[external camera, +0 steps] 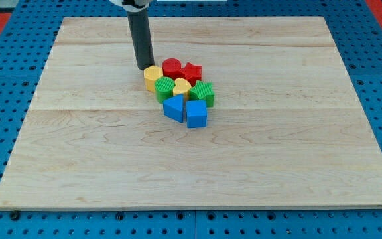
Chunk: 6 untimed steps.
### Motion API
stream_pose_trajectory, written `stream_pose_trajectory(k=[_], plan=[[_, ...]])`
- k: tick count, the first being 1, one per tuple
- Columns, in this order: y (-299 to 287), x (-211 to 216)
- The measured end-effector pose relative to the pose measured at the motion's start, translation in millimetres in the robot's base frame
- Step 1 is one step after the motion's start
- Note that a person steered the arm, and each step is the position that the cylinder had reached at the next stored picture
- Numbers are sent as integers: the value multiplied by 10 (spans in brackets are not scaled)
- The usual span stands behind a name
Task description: Move your arm to the right of the green star
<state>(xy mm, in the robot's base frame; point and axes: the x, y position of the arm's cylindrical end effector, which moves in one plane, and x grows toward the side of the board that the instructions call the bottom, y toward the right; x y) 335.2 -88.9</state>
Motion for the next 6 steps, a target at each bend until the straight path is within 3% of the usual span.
stream_pose_trajectory(k=[3, 4, 5, 6], plan=[[535, -341], [1127, -306], [1742, -185], [1876, 344]])
